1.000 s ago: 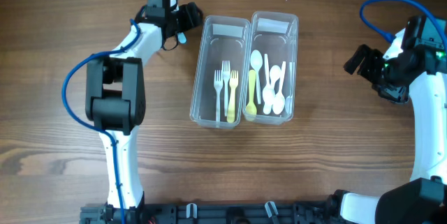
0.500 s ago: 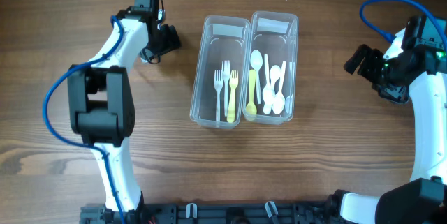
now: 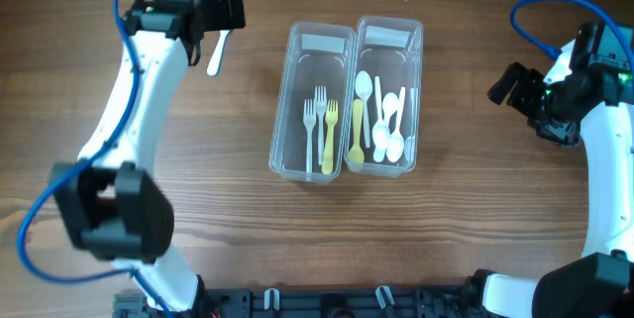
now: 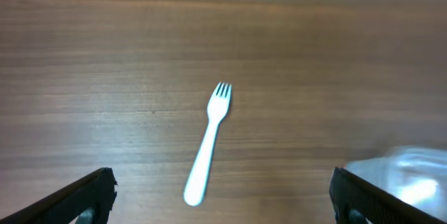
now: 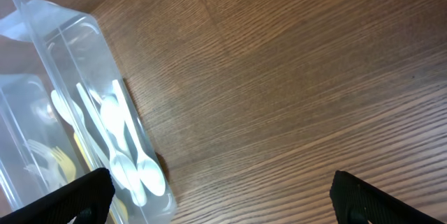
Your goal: Pack container
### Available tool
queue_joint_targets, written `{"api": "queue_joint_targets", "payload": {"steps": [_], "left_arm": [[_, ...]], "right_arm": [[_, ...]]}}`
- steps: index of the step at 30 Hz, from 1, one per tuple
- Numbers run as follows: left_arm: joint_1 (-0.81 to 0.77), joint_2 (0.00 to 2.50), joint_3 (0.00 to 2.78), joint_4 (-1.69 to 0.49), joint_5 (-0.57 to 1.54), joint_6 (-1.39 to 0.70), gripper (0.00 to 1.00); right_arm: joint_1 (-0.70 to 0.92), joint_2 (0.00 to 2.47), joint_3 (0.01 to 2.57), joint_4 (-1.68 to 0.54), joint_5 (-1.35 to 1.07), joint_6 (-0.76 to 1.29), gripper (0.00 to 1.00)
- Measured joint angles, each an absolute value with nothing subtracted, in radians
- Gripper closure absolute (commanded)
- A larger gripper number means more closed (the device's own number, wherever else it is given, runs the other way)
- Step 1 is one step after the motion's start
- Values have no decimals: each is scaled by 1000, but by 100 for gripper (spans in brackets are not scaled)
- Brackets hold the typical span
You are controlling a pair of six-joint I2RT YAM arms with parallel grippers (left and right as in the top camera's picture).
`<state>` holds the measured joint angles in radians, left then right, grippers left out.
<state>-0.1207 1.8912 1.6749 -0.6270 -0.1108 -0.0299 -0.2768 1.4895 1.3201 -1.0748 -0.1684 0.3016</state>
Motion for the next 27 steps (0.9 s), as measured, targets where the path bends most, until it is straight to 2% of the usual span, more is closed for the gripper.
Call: {"api": "queue_joint_targets", "payload": {"steps": [6, 10, 23, 27], "left_arm": [[-117, 2081, 1671, -594, -115, 35, 0], [-104, 2165, 1665, -557, -109, 68, 5], [-91, 2230, 1665, -570, -80, 134, 20], [-83, 2255, 1666, -591, -66, 138, 22]], "right_arm": [[-277, 1489, 1320, -1074, -168, 302, 0], [-277, 1489, 1320, -1073, -168, 302, 0], [-277, 1489, 1320, -1069, -168, 302, 0], [-277, 1489, 1320, -1069, -168, 302, 0]]}}
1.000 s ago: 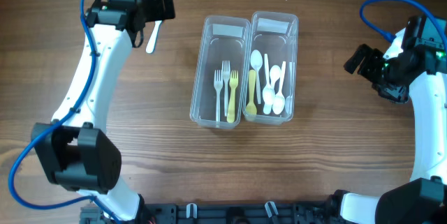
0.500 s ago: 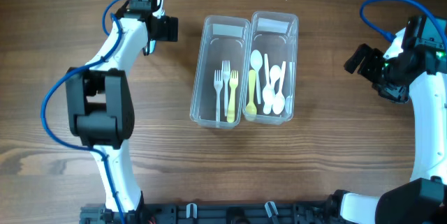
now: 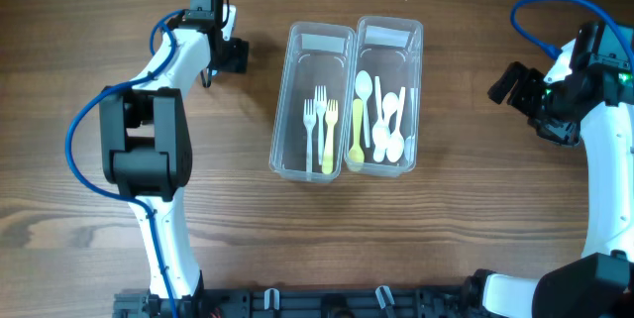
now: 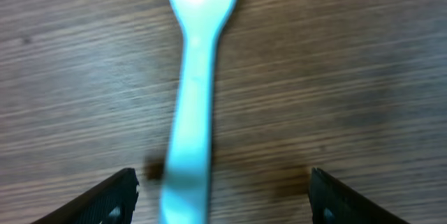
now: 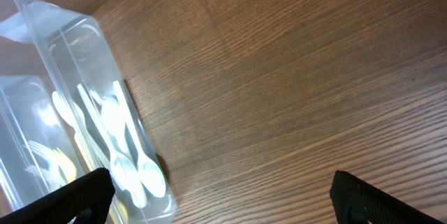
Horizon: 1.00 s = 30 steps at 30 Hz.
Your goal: Pack container
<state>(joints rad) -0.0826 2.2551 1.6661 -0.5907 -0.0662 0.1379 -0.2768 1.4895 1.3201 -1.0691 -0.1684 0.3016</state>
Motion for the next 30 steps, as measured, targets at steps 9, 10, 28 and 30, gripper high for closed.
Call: {"api": "queue_joint_targets", "payload": {"steps": [9, 10, 28, 30], "left_arm": [[-77, 2255, 1674, -665, -49, 122, 47], [-76, 2254, 1676, -679, -46, 113, 51], [-43, 2250, 1684, -785, -6, 100, 54], [-42, 2250, 1684, -773, -6, 100, 48]], "right_arm": [[-277, 1489, 1320, -1078, -168, 302, 0], [-277, 1489, 1320, -1079, -168, 302, 0], [-277, 1489, 1320, -1100, -168, 302, 0], [-277, 1489, 1320, -1105, -168, 302, 0]]}}
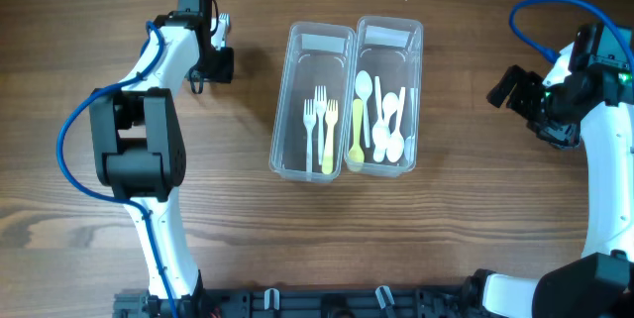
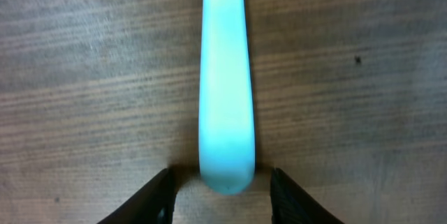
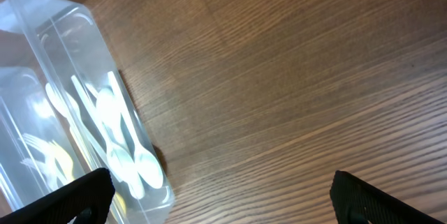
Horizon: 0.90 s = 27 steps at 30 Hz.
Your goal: Pack container
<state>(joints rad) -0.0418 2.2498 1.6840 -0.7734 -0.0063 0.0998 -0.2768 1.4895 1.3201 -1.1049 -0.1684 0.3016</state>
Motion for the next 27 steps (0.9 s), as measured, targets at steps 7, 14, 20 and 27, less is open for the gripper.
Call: {"api": "queue_joint_targets", "payload": {"steps": [7, 14, 20, 27], "left_arm": [[-37, 2250, 1679, -712, 27, 123, 42], [-37, 2254, 1674, -651, 60, 157, 63], [-37, 2259, 1674, -630, 67, 167, 87], [-36, 2244, 1679, -739, 80, 171, 96]], "right_arm": [[-277, 1489, 1320, -1117, -168, 302, 0], [-277, 1489, 1320, -1119, -168, 290, 0], [-277, 1489, 1320, -1119, -168, 290, 0], [-277, 1489, 1320, -1122, -168, 290, 0]]}}
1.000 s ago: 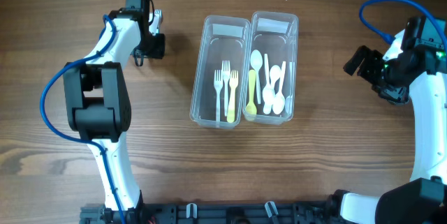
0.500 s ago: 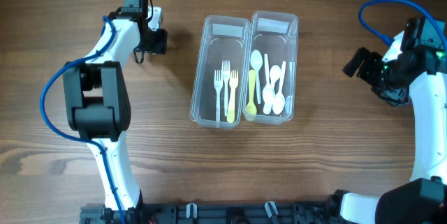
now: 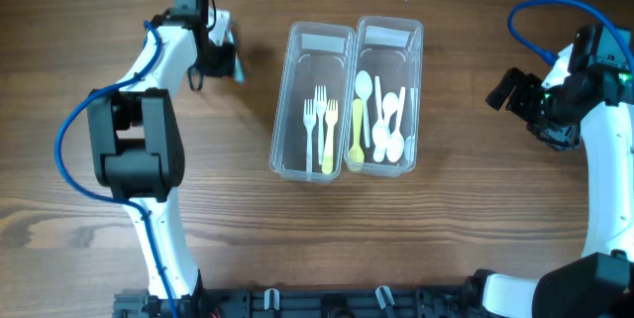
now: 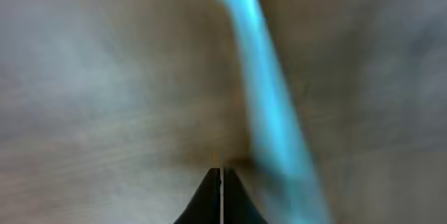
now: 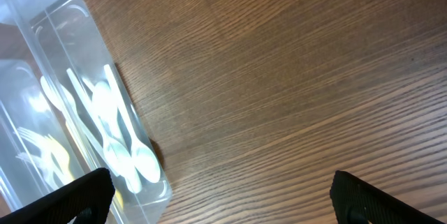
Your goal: Pack container
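Observation:
A pale blue-white plastic fork (image 4: 269, 105) runs blurred up the left wrist view, passing just to the right of my left gripper (image 4: 221, 178). That gripper's jaws are pressed together with nothing showing between them. From overhead the left gripper (image 3: 220, 55) sits at the far left of the table with the fork (image 3: 237, 70) at its right side. Two clear containers stand side by side mid-table: the left one (image 3: 319, 36) holds forks, the right one (image 3: 388, 29) holds spoons. My right gripper (image 5: 223, 206) hangs open over bare wood, right of the containers.
The spoon container (image 5: 63, 77) fills the left edge of the right wrist view. Wooden tabletop (image 3: 475, 209) surrounds the containers. The arms' bases and a black rail (image 3: 327, 303) run along the near edge.
My left gripper's jaws, then apart on either side of the fork's handle end, are now pressed shut. The fork now lies slanted to the right of them. The right arm barely shifted.
First my left gripper hung open high above the fork on the table. Then it was down low with the handle between its wide-open fingers. Then the fingers stood closer on each side of the handle end. Now they are shut, the fork askew beside them.

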### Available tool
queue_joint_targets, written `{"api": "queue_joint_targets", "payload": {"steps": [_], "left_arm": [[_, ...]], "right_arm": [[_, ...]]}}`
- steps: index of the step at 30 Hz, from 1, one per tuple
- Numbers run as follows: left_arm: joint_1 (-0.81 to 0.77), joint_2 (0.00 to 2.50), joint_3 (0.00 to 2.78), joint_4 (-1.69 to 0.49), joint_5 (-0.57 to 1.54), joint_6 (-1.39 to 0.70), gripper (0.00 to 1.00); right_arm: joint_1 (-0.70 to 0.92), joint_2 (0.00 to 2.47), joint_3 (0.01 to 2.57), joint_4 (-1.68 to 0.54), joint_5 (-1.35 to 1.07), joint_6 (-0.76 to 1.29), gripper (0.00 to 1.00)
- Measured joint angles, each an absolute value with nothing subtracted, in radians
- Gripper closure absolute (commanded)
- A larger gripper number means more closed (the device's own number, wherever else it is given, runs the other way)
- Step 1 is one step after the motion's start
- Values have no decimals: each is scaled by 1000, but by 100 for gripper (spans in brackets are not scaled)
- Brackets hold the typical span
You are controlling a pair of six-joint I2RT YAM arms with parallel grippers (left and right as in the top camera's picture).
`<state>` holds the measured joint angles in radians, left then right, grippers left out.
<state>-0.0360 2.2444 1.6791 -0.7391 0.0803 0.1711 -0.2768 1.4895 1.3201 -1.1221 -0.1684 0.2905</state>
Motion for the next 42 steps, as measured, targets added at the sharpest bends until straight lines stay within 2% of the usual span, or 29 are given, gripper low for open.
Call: {"api": "queue_joint_targets", "payload": {"steps": [7, 9, 13, 17, 20, 25, 30, 37, 42], "left_arm": [[-36, 2246, 1686, -904, 84, 144, 96], [-36, 2244, 1687, -925, 88, 141, 89], [-36, 2242, 1687, -931, 121, 130, 85], [-35, 2238, 1687, -926, 169, 54, 69], [-35, 2221, 1689, -862, 220, -52, 62], [-41, 2152, 1708, -715, 286, -255, 61], [-72, 2130, 1724, -642, 261, -418, 60], [-140, 2130, 1724, -643, 104, -531, 60], [-163, 2130, 1724, -635, 32, -560, 57]], "right_arm": [[-277, 1489, 1320, -1122, -168, 290, 0], [-277, 1489, 1320, -1122, -168, 290, 0], [-277, 1489, 1320, -1122, -168, 290, 0], [-277, 1489, 1320, -1122, -168, 290, 0], [-277, 1489, 1320, -1121, -168, 290, 0], [-277, 1489, 1320, -1119, -168, 290, 0], [-277, 1489, 1320, -1120, -168, 290, 0], [-277, 1489, 1320, -1119, -168, 290, 0], [-277, 1489, 1320, -1119, -168, 290, 0]]}}
